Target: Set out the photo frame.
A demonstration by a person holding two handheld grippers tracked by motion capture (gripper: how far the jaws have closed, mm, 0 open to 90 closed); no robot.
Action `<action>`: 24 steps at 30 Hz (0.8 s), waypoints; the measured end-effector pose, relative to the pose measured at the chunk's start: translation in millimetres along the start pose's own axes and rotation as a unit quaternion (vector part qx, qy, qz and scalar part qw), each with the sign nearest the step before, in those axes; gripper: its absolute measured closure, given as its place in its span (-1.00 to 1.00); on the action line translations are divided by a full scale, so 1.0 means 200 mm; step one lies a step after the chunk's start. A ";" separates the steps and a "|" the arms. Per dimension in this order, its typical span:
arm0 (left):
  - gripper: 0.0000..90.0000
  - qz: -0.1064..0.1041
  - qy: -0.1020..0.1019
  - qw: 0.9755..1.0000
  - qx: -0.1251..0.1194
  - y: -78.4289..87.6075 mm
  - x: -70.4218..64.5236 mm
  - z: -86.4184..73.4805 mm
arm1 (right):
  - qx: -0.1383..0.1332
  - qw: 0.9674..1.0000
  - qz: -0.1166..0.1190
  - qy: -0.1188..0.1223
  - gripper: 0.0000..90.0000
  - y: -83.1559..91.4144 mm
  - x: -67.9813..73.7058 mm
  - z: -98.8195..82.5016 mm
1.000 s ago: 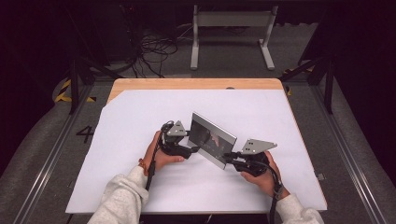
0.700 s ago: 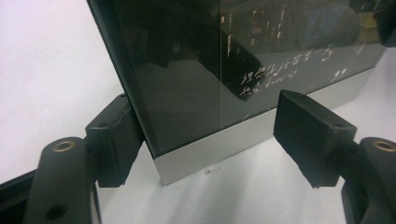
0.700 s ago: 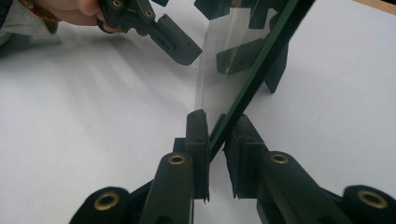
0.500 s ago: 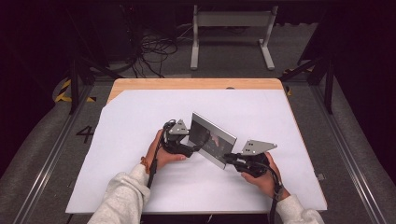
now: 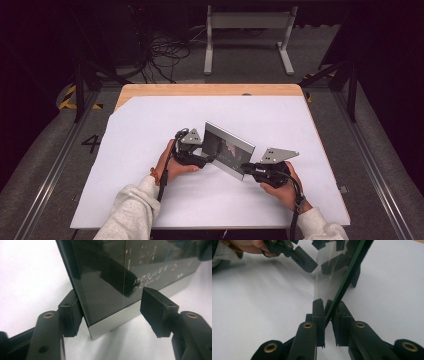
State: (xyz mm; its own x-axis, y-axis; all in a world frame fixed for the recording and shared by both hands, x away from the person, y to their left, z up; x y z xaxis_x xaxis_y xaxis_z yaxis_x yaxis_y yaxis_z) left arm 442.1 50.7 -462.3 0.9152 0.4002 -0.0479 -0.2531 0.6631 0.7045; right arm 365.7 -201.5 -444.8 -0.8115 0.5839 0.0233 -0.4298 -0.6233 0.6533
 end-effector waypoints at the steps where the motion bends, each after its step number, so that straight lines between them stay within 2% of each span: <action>1: -0.10 0.000 -0.001 1.000 0.001 0.01 0.00 0.00 | 0.000 1.000 -0.001 -0.004 0.81 0.00 -0.01 0.00; 5: 0.02 0.002 -0.004 1.000 0.006 0.03 -0.02 -0.03 | -0.004 1.000 0.001 -0.015 0.81 0.01 -0.03 -0.01; 11: 0.25 0.014 -0.007 1.000 0.019 0.07 -0.04 -0.05 | -0.005 1.000 -0.004 -0.017 0.78 0.00 -0.03 0.00; 17: 0.35 0.021 -0.012 0.999 0.030 0.10 -0.05 -0.08 | -0.007 1.000 -0.011 -0.021 0.73 -0.01 -0.04 0.01; 24: 0.40 0.022 -0.020 0.999 0.031 0.12 -0.07 -0.10 | -0.010 0.999 -0.021 -0.023 0.68 -0.03 -0.04 0.02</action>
State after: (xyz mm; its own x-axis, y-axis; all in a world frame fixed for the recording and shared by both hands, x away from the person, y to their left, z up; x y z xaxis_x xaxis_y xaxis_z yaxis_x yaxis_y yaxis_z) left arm 416.7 73.8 -457.7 0.9157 0.4016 0.0116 -0.2748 0.6051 0.7472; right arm 375.3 -200.8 -445.8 -0.7735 0.6331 0.0306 -0.4719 -0.6074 0.6391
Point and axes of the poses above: each handheld gripper's, and its own axes: y roughly backward along the jaws, z roughly out of its top, x roughly to its left, the point moved 3 cm from there along -y, roughly forward along the jaws, and after that the axes turned 7 degrees about x, right-handed, at the moved point
